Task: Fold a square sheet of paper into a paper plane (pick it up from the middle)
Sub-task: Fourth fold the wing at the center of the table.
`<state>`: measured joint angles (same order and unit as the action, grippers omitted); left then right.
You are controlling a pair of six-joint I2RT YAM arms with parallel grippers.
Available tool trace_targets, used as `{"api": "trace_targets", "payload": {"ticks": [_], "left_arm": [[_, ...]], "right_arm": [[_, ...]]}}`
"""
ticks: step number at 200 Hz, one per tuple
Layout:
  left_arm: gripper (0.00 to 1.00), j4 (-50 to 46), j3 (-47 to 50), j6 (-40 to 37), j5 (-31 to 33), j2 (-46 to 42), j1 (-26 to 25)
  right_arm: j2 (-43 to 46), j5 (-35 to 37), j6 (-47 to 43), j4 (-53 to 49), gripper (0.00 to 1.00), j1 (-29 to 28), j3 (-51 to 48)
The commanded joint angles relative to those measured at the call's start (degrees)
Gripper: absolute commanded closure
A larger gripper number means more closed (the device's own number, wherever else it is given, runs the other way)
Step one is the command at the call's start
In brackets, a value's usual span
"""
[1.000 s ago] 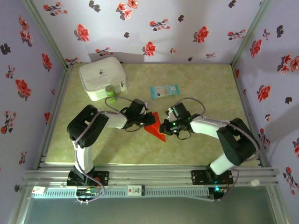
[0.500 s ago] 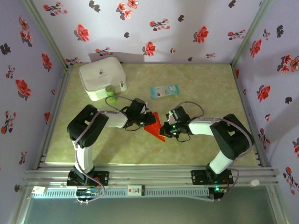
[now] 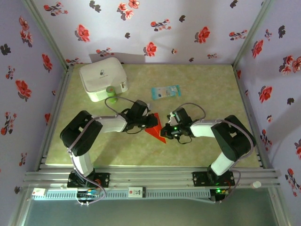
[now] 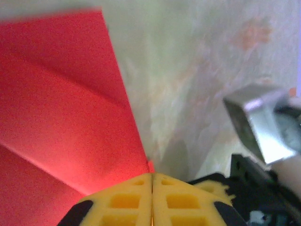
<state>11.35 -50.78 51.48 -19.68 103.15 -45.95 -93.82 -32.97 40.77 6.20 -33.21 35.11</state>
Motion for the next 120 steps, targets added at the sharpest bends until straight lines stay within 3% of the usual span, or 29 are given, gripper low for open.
{"api": "trace_targets", "payload": {"ticks": [1,87,120], "left_arm": [[1.0,1.89,1.1,2.61,-0.17,1.37,-1.19],[1.0,6.01,3.82,5.13,-0.44,4.62,-2.39],[1.0,3.31,3.55,5.55,3.01,5.81,-1.48]], "right_arm": [[-1.45,4.09,0.09,-5.18,1.0,-0.1,-2.37],[-1.44,4.14,-0.03,-4.66,1.0,-0.01,-3.21],[-1.91,4.31,-0.5,-5.11,1.0,-0.01,-3.38]]}}
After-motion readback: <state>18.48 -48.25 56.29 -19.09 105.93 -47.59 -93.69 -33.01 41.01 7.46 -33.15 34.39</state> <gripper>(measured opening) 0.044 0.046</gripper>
